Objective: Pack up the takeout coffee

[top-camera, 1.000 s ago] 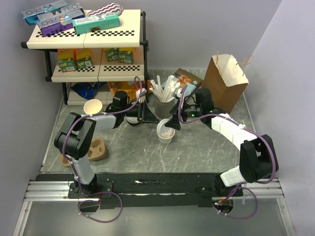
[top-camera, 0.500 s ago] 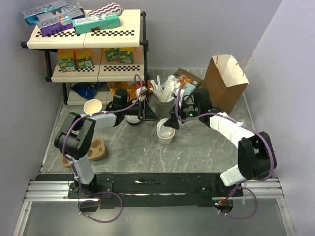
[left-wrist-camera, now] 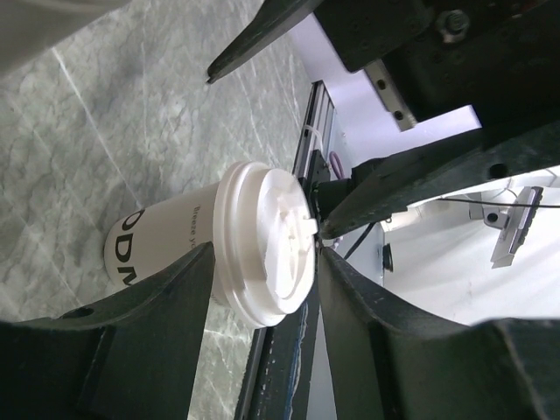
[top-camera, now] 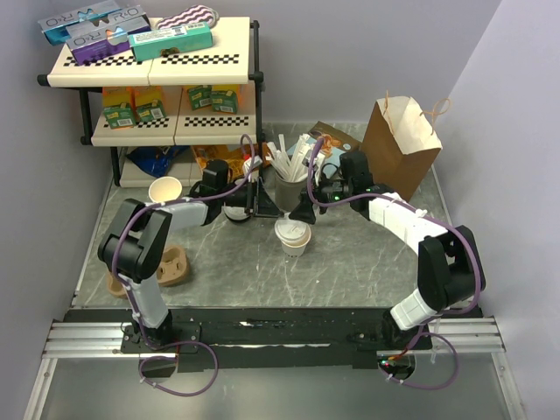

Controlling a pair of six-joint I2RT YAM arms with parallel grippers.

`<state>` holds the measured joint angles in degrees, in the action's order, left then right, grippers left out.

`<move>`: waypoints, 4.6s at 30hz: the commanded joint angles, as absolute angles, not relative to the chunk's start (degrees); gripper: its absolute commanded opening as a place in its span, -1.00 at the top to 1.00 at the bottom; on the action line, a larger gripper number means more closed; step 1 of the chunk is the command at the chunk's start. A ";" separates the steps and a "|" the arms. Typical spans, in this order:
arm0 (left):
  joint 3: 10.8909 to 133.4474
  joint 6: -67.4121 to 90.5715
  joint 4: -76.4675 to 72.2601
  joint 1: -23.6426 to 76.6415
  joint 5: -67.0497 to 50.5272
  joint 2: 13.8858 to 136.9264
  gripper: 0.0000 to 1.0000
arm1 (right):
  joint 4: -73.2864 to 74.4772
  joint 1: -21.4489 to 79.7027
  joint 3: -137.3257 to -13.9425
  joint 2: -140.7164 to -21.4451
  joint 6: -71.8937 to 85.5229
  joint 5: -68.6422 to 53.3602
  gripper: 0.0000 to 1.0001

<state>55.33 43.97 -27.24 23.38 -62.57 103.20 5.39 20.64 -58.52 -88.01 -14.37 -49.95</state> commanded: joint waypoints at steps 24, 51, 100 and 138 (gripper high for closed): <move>60.38 35.60 -18.55 26.19 -61.88 105.47 -0.10 | 13.63 18.19 -57.14 -80.69 -8.62 -40.68 -0.91; 60.12 26.64 -9.50 26.63 -58.27 106.00 -0.05 | 8.88 17.58 -47.20 -85.25 -3.96 -50.19 -0.88; 64.78 25.40 -5.27 25.05 -63.28 106.79 -0.21 | -5.97 7.38 -43.24 -89.46 20.74 -57.91 -0.86; 65.83 22.32 -1.40 25.05 -58.45 111.18 -0.07 | -0.27 5.98 -42.37 -85.43 11.17 -68.38 -0.93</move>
<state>65.63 25.50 -3.22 24.99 -63.07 110.13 -5.23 6.26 -41.67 -88.66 18.04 -65.56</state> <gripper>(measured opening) 0.539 0.964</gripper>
